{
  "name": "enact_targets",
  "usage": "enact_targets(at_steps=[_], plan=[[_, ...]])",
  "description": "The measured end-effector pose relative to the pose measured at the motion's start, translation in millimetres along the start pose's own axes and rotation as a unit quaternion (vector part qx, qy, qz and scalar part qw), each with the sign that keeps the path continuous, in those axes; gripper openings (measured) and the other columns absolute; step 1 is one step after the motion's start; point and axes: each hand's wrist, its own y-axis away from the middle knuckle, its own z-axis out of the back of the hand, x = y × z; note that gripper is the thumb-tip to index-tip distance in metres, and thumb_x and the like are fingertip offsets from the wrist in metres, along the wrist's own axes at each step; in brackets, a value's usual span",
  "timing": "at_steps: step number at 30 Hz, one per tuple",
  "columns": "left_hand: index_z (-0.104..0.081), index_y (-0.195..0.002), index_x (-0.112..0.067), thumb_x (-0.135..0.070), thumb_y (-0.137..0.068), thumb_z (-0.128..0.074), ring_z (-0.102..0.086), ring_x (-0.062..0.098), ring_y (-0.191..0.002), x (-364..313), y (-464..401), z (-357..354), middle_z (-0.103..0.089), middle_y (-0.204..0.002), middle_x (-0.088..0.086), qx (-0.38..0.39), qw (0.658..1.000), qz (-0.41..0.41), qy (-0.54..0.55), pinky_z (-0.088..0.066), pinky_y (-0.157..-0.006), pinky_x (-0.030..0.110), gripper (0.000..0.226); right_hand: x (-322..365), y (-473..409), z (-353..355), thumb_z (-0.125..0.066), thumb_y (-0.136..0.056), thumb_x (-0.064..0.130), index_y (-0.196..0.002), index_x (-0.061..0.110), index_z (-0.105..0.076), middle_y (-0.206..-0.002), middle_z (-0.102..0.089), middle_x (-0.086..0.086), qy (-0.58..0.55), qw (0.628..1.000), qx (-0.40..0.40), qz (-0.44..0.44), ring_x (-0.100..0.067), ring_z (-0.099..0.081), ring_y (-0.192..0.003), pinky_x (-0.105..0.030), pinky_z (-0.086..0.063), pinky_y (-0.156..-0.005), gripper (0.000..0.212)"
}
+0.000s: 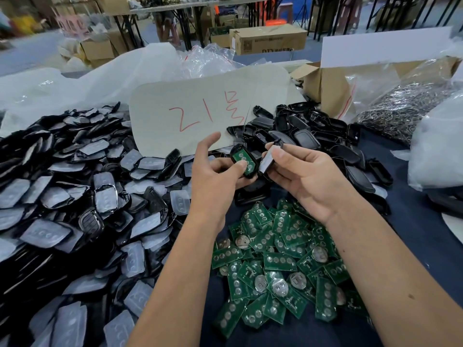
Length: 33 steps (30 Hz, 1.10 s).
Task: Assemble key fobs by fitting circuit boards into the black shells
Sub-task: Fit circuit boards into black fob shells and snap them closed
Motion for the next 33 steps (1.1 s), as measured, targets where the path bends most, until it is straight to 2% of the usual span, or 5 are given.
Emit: enact_targets(at_steps=[4, 8, 22, 30, 33], plan=[[-0.05, -0.138, -0.02, 0.004, -0.09, -0.074, -0.073, 0.02, -0.081, 2, -2, 1, -0.061, -0.08, 0.005, -0.018, 1.0, 0.011, -0.005, -0.065, -0.074, 0.036, 0.059, 2, 0, 1, -0.075, -0.08, 0.015, -0.108, 0.001, -0.076, -0.099, -0.078, -0.013, -0.017, 1.0, 0.002, 0.001, -0.02, -0.074, -0.092, -0.028, -0.06, -0.082, 0.032], [-0.05, -0.135, -0.017, 0.003, -0.09, -0.074, -0.075, 0.015, -0.071, 4, -3, 0, -0.062, -0.082, 0.006, -0.009, 1.0, 0.015, 0.007, -0.065, -0.074, 0.036, 0.054, 2, 0, 0, -0.077, -0.077, 0.016, -0.109, 0.0, -0.075, -0.1, -0.078, -0.013, 0.004, 1.0, -0.005, -0.002, -0.021, -0.073, -0.092, -0.027, -0.06, -0.082, 0.036], [-0.06, -0.116, -0.014, -0.003, -0.088, -0.079, -0.078, 0.028, -0.082, 6, -3, -2, -0.072, -0.101, 0.018, -0.013, 1.0, 0.012, -0.004, -0.065, -0.071, 0.034, 0.036, 2, 2, -3, -0.081, -0.07, 0.02, -0.099, 0.004, -0.079, -0.098, -0.079, -0.01, 0.038, 0.999, -0.019, 0.0, -0.016, -0.072, -0.085, -0.024, -0.06, -0.076, 0.032], [-0.074, -0.091, -0.017, -0.015, -0.082, -0.088, -0.076, 0.014, -0.075, 6, 5, -5, -0.078, -0.082, -0.002, -0.011, 0.99, -0.079, -0.116, -0.062, -0.063, 0.027, 0.016, -5, 0, -6, -0.09, -0.054, 0.033, -0.093, 0.009, -0.083, -0.089, -0.079, -0.01, 0.104, 0.991, -0.078, 0.038, -0.013, -0.069, -0.071, -0.025, -0.059, -0.072, 0.047], [-0.078, -0.09, -0.019, -0.018, -0.083, -0.088, -0.075, 0.01, -0.078, 6, 7, -9, -0.078, -0.082, -0.008, 0.003, 0.981, -0.1, -0.165, -0.065, -0.067, 0.033, 0.012, -8, 0, -8, -0.09, -0.056, 0.032, -0.093, 0.01, -0.083, -0.09, -0.079, -0.016, 0.125, 0.986, -0.102, 0.05, -0.015, -0.066, -0.071, -0.023, -0.059, -0.069, 0.044]])
